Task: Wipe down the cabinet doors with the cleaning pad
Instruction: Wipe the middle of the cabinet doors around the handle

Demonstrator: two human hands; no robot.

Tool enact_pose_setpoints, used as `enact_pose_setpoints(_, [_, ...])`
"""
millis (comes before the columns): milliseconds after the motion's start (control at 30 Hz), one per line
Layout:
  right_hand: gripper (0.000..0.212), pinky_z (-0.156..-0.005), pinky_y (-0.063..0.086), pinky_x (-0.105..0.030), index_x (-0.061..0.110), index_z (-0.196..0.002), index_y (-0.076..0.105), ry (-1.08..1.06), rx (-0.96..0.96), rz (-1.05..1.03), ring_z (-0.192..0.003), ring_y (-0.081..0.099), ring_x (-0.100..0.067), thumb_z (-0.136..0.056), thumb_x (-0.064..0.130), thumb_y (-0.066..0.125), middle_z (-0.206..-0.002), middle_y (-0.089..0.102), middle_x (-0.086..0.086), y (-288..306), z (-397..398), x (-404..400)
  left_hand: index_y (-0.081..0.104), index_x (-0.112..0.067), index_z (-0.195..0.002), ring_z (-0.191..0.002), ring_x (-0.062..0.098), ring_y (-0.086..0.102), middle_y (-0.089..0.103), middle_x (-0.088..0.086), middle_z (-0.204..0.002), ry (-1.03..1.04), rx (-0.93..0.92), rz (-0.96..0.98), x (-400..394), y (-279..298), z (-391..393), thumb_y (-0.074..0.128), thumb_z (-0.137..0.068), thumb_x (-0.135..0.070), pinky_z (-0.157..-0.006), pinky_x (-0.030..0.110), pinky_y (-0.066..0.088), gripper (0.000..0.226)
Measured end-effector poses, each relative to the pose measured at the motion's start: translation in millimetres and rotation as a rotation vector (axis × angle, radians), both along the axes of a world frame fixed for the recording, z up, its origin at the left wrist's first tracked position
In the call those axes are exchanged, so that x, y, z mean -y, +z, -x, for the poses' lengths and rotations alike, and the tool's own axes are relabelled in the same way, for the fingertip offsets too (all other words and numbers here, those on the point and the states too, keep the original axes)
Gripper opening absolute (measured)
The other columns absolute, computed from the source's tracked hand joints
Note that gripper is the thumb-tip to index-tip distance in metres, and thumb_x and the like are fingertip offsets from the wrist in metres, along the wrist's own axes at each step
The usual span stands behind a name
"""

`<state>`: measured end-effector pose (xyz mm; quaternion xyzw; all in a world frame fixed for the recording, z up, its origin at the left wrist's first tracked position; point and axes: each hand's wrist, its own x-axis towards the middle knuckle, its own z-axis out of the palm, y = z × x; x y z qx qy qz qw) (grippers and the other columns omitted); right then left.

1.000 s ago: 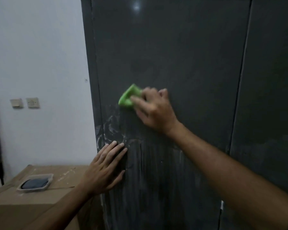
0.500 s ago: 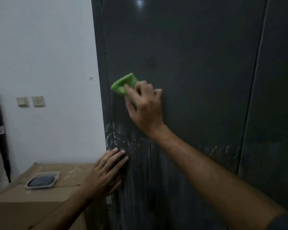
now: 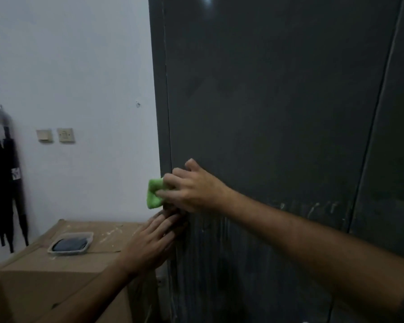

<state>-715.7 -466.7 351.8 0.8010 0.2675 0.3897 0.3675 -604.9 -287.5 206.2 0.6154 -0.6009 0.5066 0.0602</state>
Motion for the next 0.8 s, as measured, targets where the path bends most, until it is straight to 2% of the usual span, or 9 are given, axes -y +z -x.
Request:
enact_pose_setpoints(100, [0.03, -0.08, 0.037, -0.043, 0.025, -0.122, 0.07, -0.007, 0.25, -0.291, -0.091, 0.059, -0.025, -0.094, 0.033, 0.06, -0.109, 0.064, -0.006, 50.8, -12.7, 6.0, 0.071, -0.012, -0.13, -0.136, 0.033, 0.051, 0.067, 0.016, -0.139, 0.003, 0.024, 0.001, 1.8, -5.8, -4.3, 0.056, -0.095, -0.031, -0.112, 0.044, 0.045, 0.043])
enact_pose_setpoints(167, [0.03, -0.078, 0.035, -0.043, 0.024, -0.121, 0.071, -0.009, 0.38, -0.554, -0.088, 0.059, -0.028, -0.094, 0.031, 0.063, -0.107, 0.064, -0.007, 54.4, -15.3, 1.0, 0.071, -0.012, -0.128, -0.13, 0.032, 0.052, 0.069, 0.016, -0.133, 0.01, 0.032, 0.022, 1.1, -9.8, -6.2, 0.057, -0.095, -0.03, -0.108, 0.044, 0.049, 0.04])
enact_pose_setpoints(200, [0.031, -0.079, 0.038, -0.043, 0.023, -0.122, 0.071, 0.01, 0.37, -0.551, -0.09, 0.06, -0.029, -0.093, 0.029, 0.063, -0.111, 0.065, -0.008, 36.7, -16.5, -1.6, 0.067, -0.012, -0.124, -0.124, 0.032, 0.054, 0.07, 0.017, -0.128, 0.011, 0.032, 0.048, 0.6, -10.8, -7.0, 0.057, -0.095, -0.03, -0.102, 0.045, 0.053, 0.035])
enact_pose_setpoints(300, [0.036, -0.085, 0.044, -0.042, 0.025, -0.13, 0.066, 0.003, -0.016, -0.065, -0.103, 0.062, -0.024, -0.095, 0.03, 0.056, -0.128, 0.064, -0.005, -31.8, 0.6, -1.6, 0.057, -0.012, -0.109, -0.103, 0.031, 0.054, 0.067, 0.016, -0.111, -0.016, 0.035, 0.11, -3.0, -10.9, -5.6, 0.051, -0.104, -0.029, -0.088, 0.041, 0.045, 0.018])
enact_pose_setpoints(367, [0.037, -0.085, 0.042, -0.042, 0.027, -0.13, 0.064, -0.013, -0.072, 0.037, -0.102, 0.06, -0.021, -0.095, 0.032, 0.057, -0.124, 0.063, -0.003, -25.1, 5.1, 11.0, 0.058, -0.014, -0.106, -0.094, 0.027, 0.053, 0.066, 0.011, -0.105, -0.051, -0.014, 0.081, -6.1, -13.3, 0.1, 0.044, -0.109, -0.032, -0.08, 0.037, 0.041, 0.023])
enact_pose_setpoints(500, [0.033, -0.077, 0.036, -0.042, 0.022, -0.126, 0.068, 0.001, 0.291, -0.494, -0.088, 0.056, -0.026, -0.095, 0.028, 0.063, -0.111, 0.062, -0.008, 5.3, -4.3, 13.5, 0.067, -0.013, -0.1, -0.084, 0.02, 0.06, 0.066, 0.004, -0.099, -0.103, -0.283, 0.056, -9.0, -8.8, 20.9, 0.059, -0.1, -0.035, -0.073, 0.027, 0.046, 0.024])
enact_pose_setpoints(667, [0.039, -0.078, 0.038, -0.039, 0.023, -0.131, 0.062, -0.04, -0.064, -0.3, -0.097, 0.053, -0.022, -0.092, 0.03, 0.065, -0.118, 0.058, -0.006, -62.5, 15.8, 9.7, 0.064, -0.021, -0.114, -0.081, 0.009, 0.065, 0.066, -0.013, -0.096, -0.26, -0.963, 0.261, -0.7, 19.0, 58.8, 0.061, -0.097, -0.042, -0.07, 0.02, 0.052, 0.027])
enact_pose_setpoints(733, [0.034, -0.076, 0.04, -0.039, 0.022, -0.129, 0.064, -0.025, -0.041, -0.49, -0.094, 0.055, -0.021, -0.096, 0.03, 0.063, -0.113, 0.058, -0.004, -67.4, 21.9, 9.2, 0.065, -0.024, -0.112, -0.085, 0.012, 0.07, 0.069, -0.013, -0.094, -0.303, -1.08, 0.368, 8.2, 22.5, 75.3, 0.064, -0.096, -0.045, -0.069, 0.018, 0.055, 0.027])
enact_pose_setpoints(800, [0.03, -0.077, 0.042, -0.037, 0.02, -0.126, 0.067, 0.053, 0.041, -0.852, -0.094, 0.058, -0.019, -0.098, 0.027, 0.062, -0.109, 0.058, -0.001, -65.8, 30.3, 3.4, 0.064, -0.027, -0.11, -0.091, 0.012, 0.071, 0.07, -0.012, -0.097, -0.35, -1.22, 0.502, 16.7, 24.9, 88.0, 0.065, -0.092, -0.054, -0.072, 0.018, 0.056, 0.033])
